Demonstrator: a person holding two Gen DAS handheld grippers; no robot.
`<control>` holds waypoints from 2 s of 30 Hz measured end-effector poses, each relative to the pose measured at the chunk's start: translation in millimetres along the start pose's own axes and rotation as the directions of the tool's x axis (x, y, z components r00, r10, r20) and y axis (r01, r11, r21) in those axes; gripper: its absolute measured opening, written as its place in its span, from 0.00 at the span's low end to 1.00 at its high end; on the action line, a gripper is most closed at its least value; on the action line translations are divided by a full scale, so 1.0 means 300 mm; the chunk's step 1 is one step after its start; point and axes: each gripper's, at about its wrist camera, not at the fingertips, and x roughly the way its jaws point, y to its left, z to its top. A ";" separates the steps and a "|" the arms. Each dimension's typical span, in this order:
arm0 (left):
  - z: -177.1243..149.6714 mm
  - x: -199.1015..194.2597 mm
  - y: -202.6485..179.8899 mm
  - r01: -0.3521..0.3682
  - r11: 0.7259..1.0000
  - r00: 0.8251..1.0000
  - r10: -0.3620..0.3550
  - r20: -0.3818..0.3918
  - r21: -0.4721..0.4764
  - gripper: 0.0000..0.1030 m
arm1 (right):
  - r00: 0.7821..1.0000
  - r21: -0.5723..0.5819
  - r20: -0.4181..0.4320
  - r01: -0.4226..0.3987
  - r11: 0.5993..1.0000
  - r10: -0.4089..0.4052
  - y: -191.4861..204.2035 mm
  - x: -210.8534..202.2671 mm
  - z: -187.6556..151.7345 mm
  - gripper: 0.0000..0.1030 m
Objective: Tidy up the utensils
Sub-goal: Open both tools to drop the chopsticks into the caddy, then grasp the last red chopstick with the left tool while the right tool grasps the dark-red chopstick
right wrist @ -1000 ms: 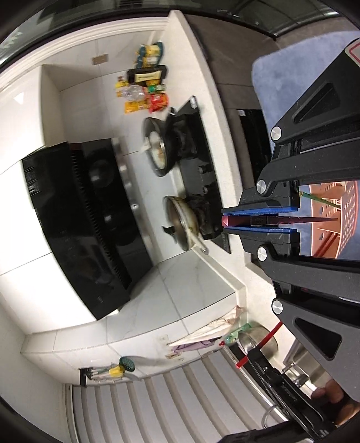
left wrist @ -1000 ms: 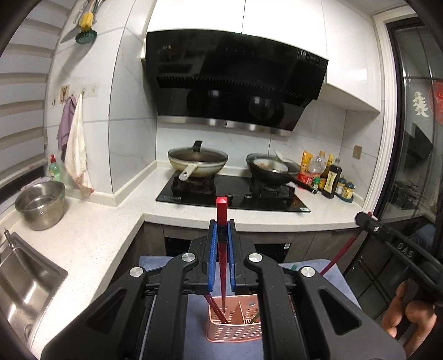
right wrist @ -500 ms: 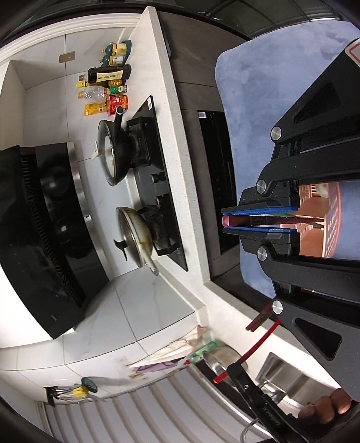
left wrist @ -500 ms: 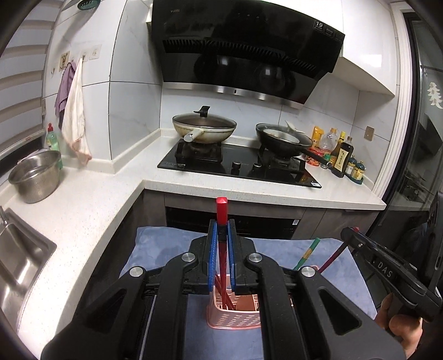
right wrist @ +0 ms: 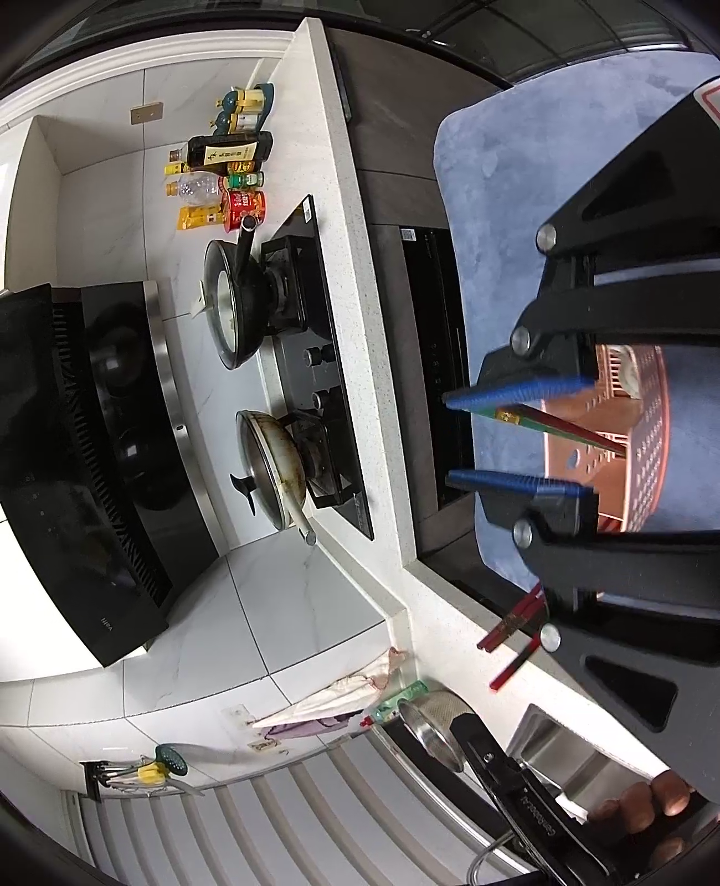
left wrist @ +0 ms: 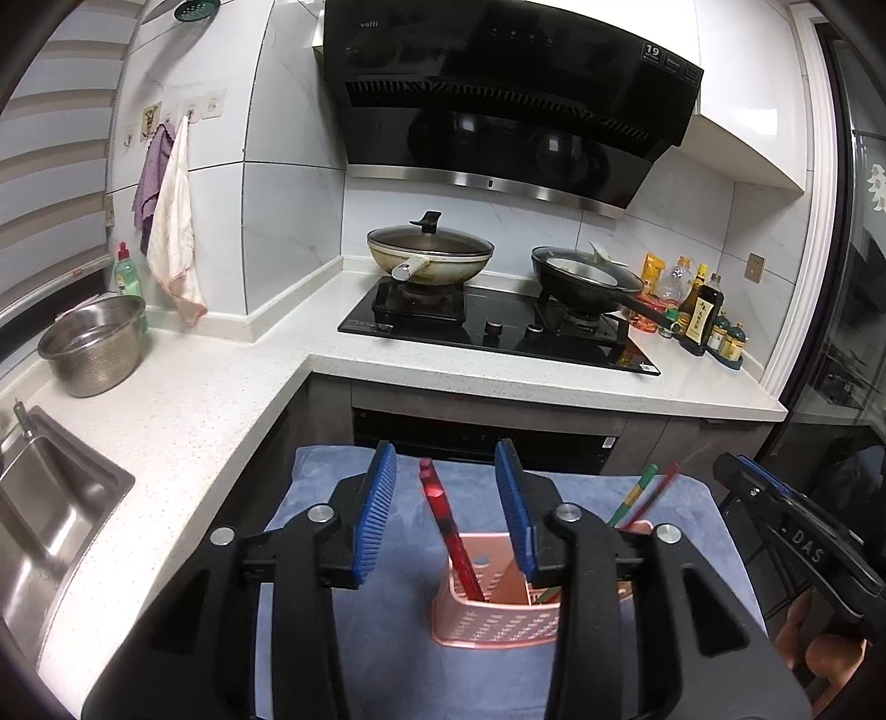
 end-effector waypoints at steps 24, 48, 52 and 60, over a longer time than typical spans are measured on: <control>-0.458 -0.262 0.058 -0.033 0.998 0.989 0.041 -0.145 0.052 0.46 | 0.978 -0.102 -0.187 0.071 0.992 -0.089 0.040 -0.359 -0.547 0.25; -0.999 -0.365 0.042 -0.009 0.997 0.903 0.043 -0.427 0.081 0.46 | 0.882 -0.123 -0.439 0.133 0.984 -0.174 -0.006 -0.464 -1.059 0.25; -1.027 -0.372 0.037 0.001 0.997 0.894 0.035 -0.447 0.080 0.46 | 0.880 -0.122 -0.445 0.128 0.984 -0.169 -0.005 -0.466 -1.074 0.25; -1.047 -0.379 0.027 0.003 0.997 0.888 0.034 -0.458 0.080 0.57 | 0.872 -0.127 -0.460 0.120 0.985 -0.166 0.002 -0.448 -1.098 0.22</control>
